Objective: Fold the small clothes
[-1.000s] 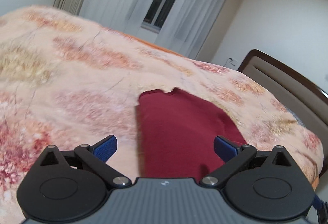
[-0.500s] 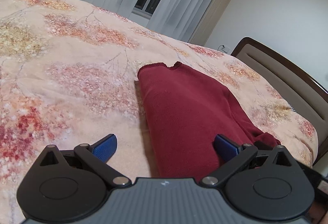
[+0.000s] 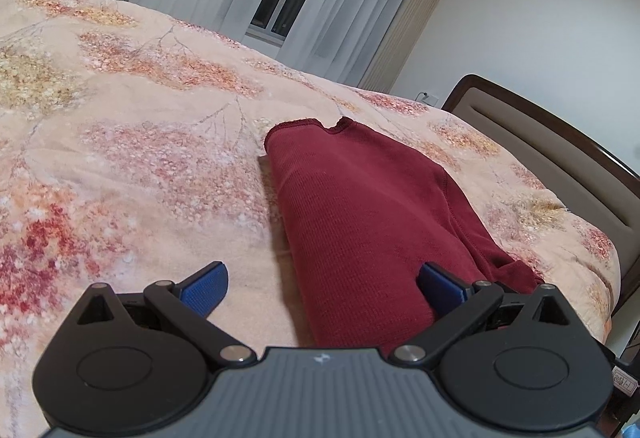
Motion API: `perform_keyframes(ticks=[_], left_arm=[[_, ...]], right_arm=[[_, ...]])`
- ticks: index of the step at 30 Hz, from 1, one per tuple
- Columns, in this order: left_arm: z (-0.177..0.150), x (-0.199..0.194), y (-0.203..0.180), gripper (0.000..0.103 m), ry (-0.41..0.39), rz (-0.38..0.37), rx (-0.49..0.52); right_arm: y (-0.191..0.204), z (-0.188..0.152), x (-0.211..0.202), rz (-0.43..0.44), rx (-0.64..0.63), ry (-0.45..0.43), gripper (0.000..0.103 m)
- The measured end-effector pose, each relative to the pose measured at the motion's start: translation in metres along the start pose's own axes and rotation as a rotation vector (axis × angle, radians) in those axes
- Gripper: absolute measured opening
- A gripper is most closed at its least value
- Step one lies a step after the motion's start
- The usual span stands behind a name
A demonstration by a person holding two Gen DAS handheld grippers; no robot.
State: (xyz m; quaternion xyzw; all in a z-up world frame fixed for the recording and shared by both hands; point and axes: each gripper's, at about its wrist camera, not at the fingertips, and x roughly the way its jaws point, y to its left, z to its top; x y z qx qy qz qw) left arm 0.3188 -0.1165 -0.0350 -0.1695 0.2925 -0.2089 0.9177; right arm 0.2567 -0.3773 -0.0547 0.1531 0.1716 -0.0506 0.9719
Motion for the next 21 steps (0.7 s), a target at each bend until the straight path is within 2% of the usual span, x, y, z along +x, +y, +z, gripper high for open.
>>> perform_keyframes(ticks=[21], left_arm=[[-0.004,-0.0022,0.0033,0.103,-0.024,-0.017,-0.005]], right_arm=[[-0.0024,-0.0055,-0.0043,0.026,0.012,-0.031,0.103]])
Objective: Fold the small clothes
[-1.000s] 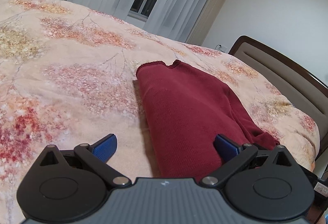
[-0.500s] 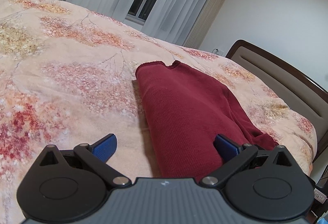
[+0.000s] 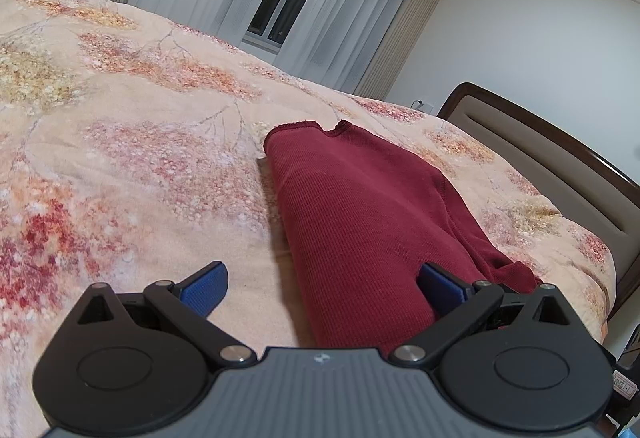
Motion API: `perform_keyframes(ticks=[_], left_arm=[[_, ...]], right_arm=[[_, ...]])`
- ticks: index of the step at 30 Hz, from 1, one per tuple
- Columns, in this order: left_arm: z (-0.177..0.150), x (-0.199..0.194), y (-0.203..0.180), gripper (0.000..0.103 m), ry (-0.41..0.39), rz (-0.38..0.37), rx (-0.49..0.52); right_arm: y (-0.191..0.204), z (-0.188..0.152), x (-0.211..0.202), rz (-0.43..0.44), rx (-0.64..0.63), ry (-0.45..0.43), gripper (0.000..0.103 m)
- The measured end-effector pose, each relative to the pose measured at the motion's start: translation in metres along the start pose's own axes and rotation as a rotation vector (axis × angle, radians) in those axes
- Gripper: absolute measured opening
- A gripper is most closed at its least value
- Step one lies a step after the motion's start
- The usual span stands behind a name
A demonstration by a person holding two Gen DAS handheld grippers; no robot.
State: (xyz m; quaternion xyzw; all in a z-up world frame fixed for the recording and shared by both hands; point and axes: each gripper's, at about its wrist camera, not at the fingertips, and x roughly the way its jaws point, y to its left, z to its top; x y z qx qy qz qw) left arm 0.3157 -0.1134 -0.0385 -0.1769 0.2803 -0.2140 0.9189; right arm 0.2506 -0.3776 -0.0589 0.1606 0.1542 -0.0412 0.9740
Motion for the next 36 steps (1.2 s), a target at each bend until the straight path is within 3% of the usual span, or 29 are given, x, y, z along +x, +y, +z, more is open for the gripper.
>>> perform_keyframes(ticks=[16,22,28,31,36], left_arm=[[-0.001,-0.001,0.001,0.103,-0.006,-0.009,-0.005],[0.001,-0.004,0.01,0.103,-0.011,-0.056,-0.048],[0.017,0.002,0.01,0.103,0.07,-0.096,-0.064],[0.025,0.009,0.007,0.103,0.123,-0.114,-0.065],[0.036,0.02,0.0,0.102,0.206,-0.089,-0.084]], right_arm=[[0.0,0.0,0.0,0.005,0.003,0.002,0.103],[-0.002,0.017,0.007,0.099,0.027,0.084,0.103],[-0.004,0.031,0.03,0.216,0.096,0.216,0.103],[-0.009,0.038,0.04,0.291,0.193,0.259,0.103],[-0.009,0.035,0.046,0.268,0.239,0.253,0.102]])
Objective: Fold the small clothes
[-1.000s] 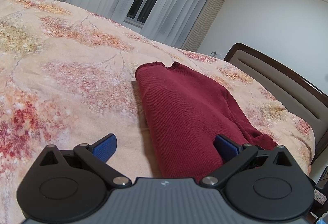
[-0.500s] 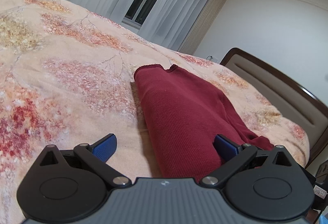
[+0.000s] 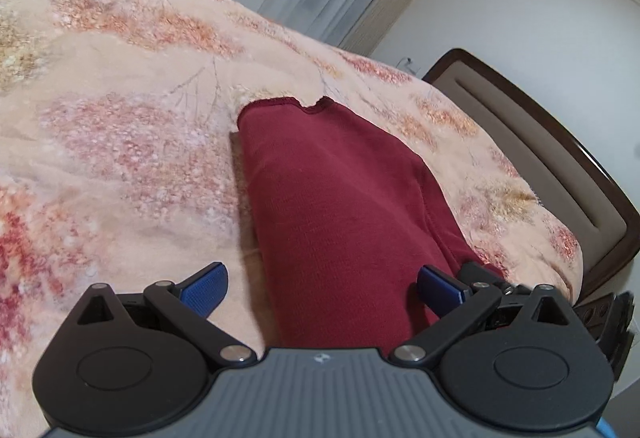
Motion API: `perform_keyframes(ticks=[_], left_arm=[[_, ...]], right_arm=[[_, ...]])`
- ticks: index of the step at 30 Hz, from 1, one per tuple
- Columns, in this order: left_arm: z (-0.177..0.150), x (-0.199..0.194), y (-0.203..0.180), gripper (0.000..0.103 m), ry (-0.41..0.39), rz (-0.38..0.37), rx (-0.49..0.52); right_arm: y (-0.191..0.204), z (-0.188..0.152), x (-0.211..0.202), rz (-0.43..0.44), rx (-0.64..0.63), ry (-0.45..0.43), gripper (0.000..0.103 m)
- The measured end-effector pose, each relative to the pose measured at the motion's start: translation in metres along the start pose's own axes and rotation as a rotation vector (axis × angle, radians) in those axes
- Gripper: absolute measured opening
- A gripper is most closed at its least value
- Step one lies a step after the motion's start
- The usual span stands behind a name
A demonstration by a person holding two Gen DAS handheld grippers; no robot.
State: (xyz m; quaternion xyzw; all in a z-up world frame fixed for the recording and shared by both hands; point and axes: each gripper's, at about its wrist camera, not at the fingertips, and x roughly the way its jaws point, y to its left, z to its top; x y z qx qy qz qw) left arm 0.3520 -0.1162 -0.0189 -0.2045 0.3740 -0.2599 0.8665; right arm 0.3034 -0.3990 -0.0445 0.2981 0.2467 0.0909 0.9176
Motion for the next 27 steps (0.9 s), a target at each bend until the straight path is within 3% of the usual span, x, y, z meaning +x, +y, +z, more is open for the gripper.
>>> perform_keyframes(ticks=[4,9,13,22,27], left_arm=[[0.005,0.002,-0.005,0.098,0.041,0.042,0.003],[0.009,0.004,-0.007,0.091,0.07,0.033,0.022],[0.01,0.005,-0.009,0.084,0.085,0.022,0.024],[0.01,0.008,-0.012,0.082,0.09,0.027,0.03],[0.01,0.008,-0.015,0.079,0.088,0.034,0.033]], right_arm=[[0.005,-0.008,-0.003,-0.028,-0.04,-0.02,0.099],[0.002,-0.005,-0.007,-0.048,-0.012,-0.017,0.09],[0.004,-0.006,-0.007,-0.064,-0.027,-0.014,0.089],[0.005,-0.007,-0.007,-0.082,-0.055,-0.019,0.089],[0.005,-0.008,-0.009,-0.083,-0.051,-0.028,0.083]])
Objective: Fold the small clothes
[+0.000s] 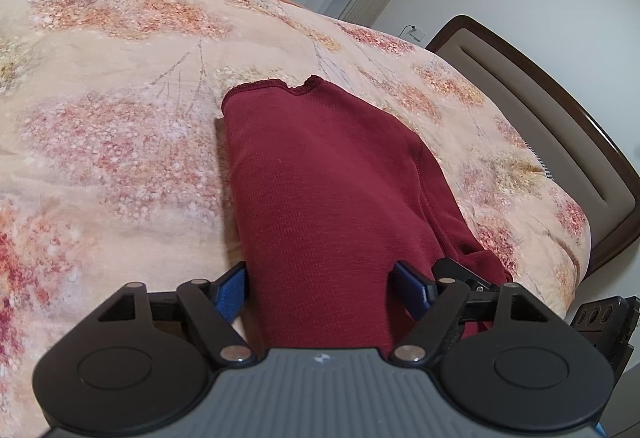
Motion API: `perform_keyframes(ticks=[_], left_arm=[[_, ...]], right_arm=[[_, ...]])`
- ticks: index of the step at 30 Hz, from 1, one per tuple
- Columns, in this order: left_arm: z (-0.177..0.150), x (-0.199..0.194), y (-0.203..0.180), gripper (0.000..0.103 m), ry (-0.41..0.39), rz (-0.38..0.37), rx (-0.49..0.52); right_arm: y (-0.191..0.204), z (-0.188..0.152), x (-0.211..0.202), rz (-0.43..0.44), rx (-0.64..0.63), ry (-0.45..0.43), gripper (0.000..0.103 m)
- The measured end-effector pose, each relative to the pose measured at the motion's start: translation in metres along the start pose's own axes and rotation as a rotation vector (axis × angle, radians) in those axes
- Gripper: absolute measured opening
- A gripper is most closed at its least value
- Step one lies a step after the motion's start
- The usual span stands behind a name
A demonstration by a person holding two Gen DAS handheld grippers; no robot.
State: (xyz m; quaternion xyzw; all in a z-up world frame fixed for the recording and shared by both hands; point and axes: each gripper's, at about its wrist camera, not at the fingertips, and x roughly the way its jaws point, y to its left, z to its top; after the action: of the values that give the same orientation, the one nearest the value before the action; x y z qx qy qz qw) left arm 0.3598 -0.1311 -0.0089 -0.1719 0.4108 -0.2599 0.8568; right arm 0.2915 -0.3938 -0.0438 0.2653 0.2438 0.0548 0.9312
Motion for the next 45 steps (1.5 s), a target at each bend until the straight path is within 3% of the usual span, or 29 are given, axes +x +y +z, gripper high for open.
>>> perform_keyframes(ticks=[7,10,15,19,22,24,26,31,40,45], left_arm=[[0.0,-0.003,-0.003,0.072,-0.008,0.009,0.018],[0.0,-0.003,-0.002,0.072,-0.008,0.001,0.01],[-0.001,-0.004,0.015,0.068,-0.004,-0.053,-0.017],[-0.002,-0.003,0.026,0.065,-0.006,-0.097,-0.033],[-0.004,-0.002,0.032,0.059,-0.012,-0.117,-0.036],[-0.006,-0.001,0.038,0.056,-0.014,-0.133,-0.049],[-0.007,0.0,0.045,0.053,-0.013,-0.156,-0.065],[-0.007,0.001,0.054,0.052,-0.013,-0.189,-0.086],[-0.004,0.001,0.047,0.057,-0.023,-0.166,-0.093],[-0.001,-0.005,0.032,0.045,-0.038,-0.118,-0.055]], right_arm=[[0.001,-0.002,-0.002,0.002,0.006,-0.006,0.079],[-0.001,-0.001,-0.003,0.016,0.02,-0.007,0.084],[-0.02,0.012,-0.007,0.142,0.157,-0.029,0.097],[-0.041,0.03,0.0,0.24,0.288,0.019,0.098],[-0.055,0.039,0.007,0.253,0.353,0.059,0.079],[-0.065,0.041,0.011,0.225,0.392,0.091,0.049],[-0.072,0.038,0.014,0.213,0.405,0.11,0.039],[-0.073,0.035,0.011,0.229,0.372,0.119,0.04],[-0.059,0.026,0.015,0.151,0.275,0.101,0.025],[-0.045,0.024,0.007,0.104,0.236,0.06,0.022]])
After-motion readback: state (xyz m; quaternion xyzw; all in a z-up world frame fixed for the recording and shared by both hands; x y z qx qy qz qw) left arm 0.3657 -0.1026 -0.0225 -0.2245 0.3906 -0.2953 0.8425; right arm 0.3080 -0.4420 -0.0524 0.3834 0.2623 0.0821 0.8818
